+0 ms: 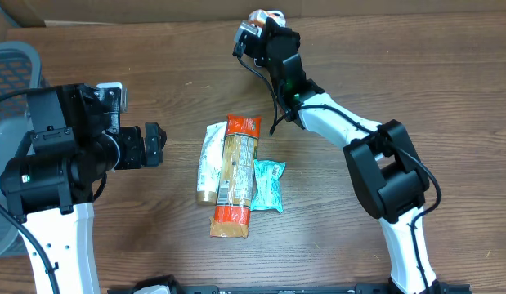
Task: Scan the item barcode
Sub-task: 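Carry the orange box with the right gripper to the white scanner, then move the orange box away from the scanner toward the right side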
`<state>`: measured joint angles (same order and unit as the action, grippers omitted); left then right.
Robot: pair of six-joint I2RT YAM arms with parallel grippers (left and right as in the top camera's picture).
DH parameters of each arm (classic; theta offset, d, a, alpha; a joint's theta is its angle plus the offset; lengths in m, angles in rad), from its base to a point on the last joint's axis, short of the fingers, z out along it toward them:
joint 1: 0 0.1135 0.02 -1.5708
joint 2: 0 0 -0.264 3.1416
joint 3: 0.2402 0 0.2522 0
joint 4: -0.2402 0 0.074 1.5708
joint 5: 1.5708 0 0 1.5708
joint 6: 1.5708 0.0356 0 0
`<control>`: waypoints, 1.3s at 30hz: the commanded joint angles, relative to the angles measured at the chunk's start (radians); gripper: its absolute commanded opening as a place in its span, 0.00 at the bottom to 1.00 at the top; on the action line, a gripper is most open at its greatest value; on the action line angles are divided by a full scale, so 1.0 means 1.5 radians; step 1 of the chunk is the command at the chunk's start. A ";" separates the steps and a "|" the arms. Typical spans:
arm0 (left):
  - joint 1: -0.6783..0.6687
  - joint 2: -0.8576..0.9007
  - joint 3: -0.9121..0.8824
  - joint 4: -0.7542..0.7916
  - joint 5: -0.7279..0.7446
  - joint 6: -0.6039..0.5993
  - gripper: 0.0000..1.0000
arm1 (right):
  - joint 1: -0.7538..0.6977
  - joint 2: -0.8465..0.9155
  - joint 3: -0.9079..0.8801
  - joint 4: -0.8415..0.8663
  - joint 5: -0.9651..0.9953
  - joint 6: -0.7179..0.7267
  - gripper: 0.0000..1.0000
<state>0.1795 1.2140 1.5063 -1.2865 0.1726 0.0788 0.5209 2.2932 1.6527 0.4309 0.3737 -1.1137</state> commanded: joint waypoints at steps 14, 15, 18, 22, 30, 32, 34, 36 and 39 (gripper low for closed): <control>0.003 0.002 0.012 0.002 0.007 0.008 0.99 | -0.018 0.026 0.010 0.005 -0.044 -0.026 0.04; 0.004 0.002 0.012 0.003 0.007 0.008 1.00 | -0.019 0.026 0.010 0.005 -0.043 -0.026 0.04; 0.004 0.002 0.012 0.002 0.007 0.008 1.00 | -0.018 0.026 0.010 0.003 -0.043 -0.026 0.04; 0.004 0.002 0.012 0.003 0.007 0.008 1.00 | -0.018 0.026 0.010 0.004 -0.041 -0.010 0.04; 0.004 0.002 0.012 0.003 0.007 0.008 1.00 | -0.014 -0.007 0.011 -0.016 -0.010 0.107 0.03; 0.004 0.002 0.012 0.003 0.007 0.008 1.00 | -0.014 -0.037 0.011 -0.048 -0.011 0.150 0.04; 0.004 0.002 0.012 0.003 0.007 0.008 1.00 | -0.012 -0.078 0.011 -0.094 -0.011 0.207 0.04; 0.004 0.002 0.012 0.003 0.007 0.008 1.00 | -0.009 -0.128 0.011 -0.157 -0.013 0.296 0.04; 0.004 0.002 0.012 0.003 0.007 0.008 0.99 | -0.010 -0.238 0.011 -0.312 -0.058 0.506 0.04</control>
<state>0.1795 1.2140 1.5063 -1.2858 0.1726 0.0788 0.5003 2.1674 1.6497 0.0868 0.3401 -0.7311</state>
